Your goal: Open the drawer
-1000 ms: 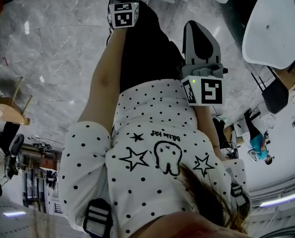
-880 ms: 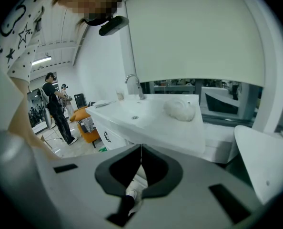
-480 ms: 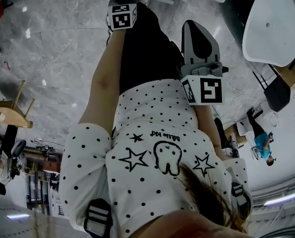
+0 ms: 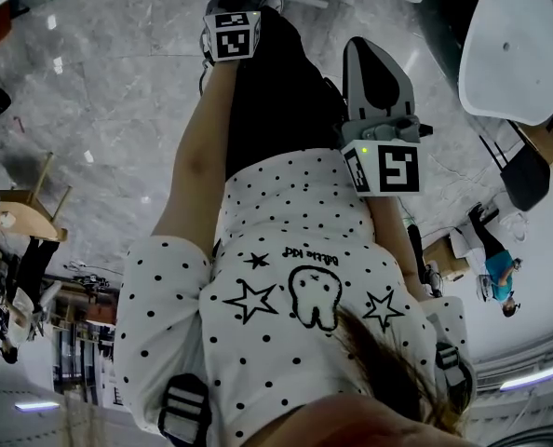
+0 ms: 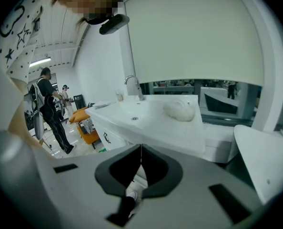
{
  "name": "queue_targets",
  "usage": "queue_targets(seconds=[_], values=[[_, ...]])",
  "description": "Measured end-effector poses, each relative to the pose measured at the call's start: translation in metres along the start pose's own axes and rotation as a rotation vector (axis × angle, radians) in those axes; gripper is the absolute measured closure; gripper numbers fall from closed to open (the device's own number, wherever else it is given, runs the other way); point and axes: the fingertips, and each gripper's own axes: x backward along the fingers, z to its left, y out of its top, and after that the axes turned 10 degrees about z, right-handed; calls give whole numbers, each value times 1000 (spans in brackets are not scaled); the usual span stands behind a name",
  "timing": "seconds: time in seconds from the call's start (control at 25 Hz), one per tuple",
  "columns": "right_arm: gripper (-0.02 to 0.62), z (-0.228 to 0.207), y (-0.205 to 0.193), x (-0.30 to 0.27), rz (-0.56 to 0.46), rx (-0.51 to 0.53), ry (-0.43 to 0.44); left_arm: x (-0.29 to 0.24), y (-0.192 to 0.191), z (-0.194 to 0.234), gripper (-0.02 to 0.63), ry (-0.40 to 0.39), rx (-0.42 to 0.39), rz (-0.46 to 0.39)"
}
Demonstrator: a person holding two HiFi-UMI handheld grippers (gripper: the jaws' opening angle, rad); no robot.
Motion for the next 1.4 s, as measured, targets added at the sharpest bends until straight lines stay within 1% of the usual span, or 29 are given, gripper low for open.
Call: queue_targets(seconds=[0.16, 0.32, 0.56, 0.88, 1.0, 1.4], values=[[581, 5, 1, -1, -6, -4, 2, 5, -2, 3, 601, -8, 13, 10], [581, 6, 4, 2, -19, -10, 7, 12, -1, 2, 601, -12, 7, 10], [581, 4, 12, 9, -47, -22, -3, 18, -2, 1, 601, -20, 4, 61], [581, -4, 18, 16, -68, -39, -14, 34, 1, -3, 601, -40, -14, 93], [581, -3, 23, 19, -80, -41, -14, 41, 1, -3, 601, -38, -6, 108], [581, -2, 36, 26, -104, -33, -16, 55, 8, -3, 603, -50, 1, 120]])
